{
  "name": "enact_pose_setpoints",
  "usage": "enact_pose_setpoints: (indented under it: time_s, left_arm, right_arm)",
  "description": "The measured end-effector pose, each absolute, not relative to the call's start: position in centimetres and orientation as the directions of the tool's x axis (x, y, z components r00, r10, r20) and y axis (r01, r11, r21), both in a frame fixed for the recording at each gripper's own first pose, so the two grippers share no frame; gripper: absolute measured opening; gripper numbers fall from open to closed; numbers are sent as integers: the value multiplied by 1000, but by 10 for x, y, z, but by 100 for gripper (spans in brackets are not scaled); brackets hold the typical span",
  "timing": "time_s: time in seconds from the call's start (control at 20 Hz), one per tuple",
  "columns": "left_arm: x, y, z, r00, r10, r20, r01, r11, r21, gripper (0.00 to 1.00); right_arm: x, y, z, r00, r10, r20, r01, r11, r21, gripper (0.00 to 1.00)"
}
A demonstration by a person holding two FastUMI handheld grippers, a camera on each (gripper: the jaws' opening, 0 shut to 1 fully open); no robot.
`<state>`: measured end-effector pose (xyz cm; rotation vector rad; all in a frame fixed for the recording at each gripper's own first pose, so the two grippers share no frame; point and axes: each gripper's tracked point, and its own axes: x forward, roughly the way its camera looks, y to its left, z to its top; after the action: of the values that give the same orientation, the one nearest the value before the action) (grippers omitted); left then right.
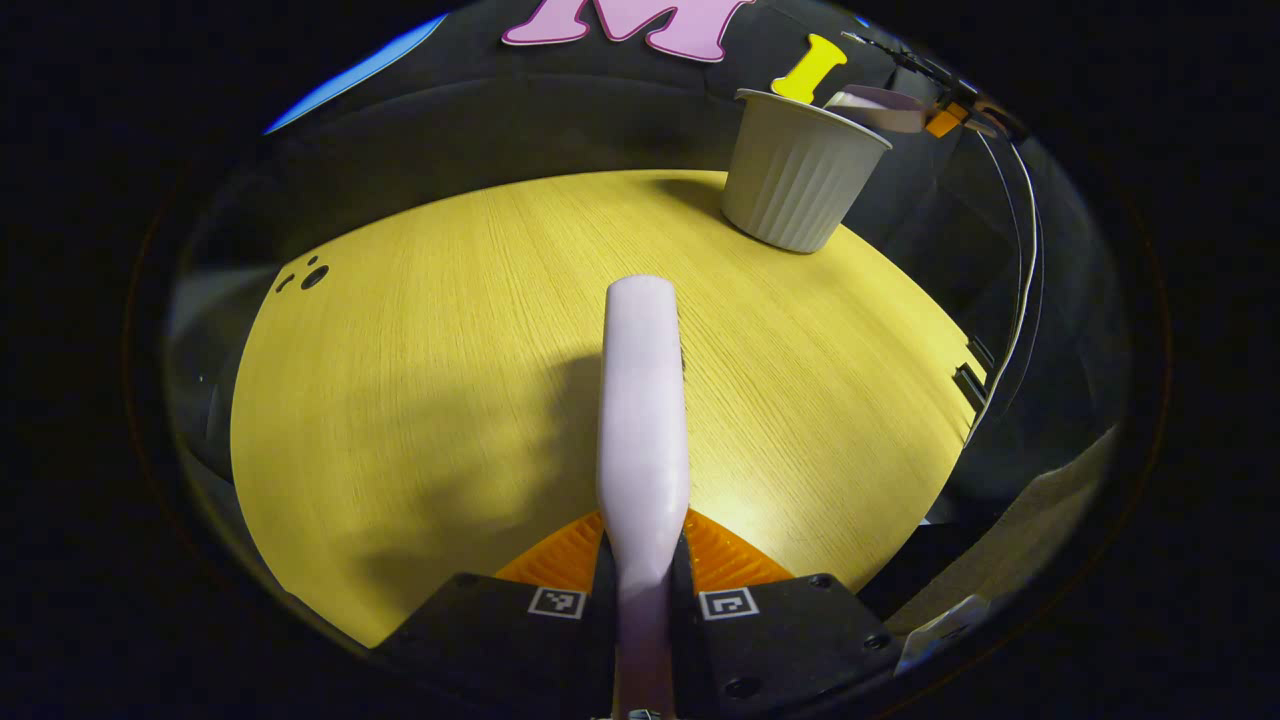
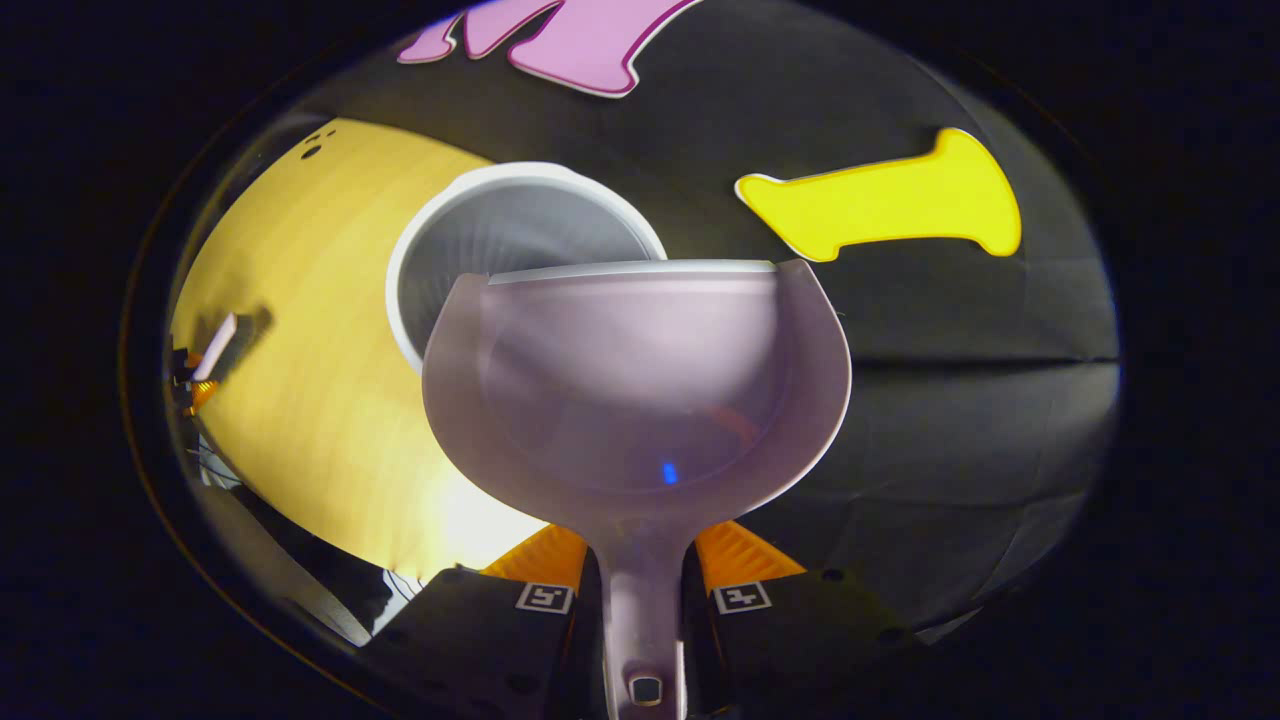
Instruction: Pick up the small broom and dustpan from the desktop, sweep the trash into the dustpan with the broom, and then empty the trash into the garbage bin.
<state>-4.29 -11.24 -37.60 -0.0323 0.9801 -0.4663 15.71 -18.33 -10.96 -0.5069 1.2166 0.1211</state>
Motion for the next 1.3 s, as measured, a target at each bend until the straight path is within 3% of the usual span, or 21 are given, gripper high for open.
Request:
enact_pose_setpoints:
  time_s: [0.3, 0.55, 1.05, 1.3]
  left_arm:
    - [-45, -109, -369, 481, -380, -790, 367, 906, -213, 27]
    - [-45, -109, -364, 494, -364, -789, 369, 910, -189, 27]
    - [-43, -100, -360, 521, -303, -798, 320, 936, -147, 27]
    - [-37, -100, -370, 520, -254, -815, 297, 949, -106, 27]
  right_arm:
    - [103, -151, -86, 472, 2, -882, -262, 955, -138, 36]
    - [44, -103, -100, 492, 102, -864, -275, 961, -43, 36]
    - [-66, 19, -218, 341, 277, -898, -352, 924, 151, 36]
    - [-98, 45, -286, 265, 301, -916, -354, 914, 198, 34]
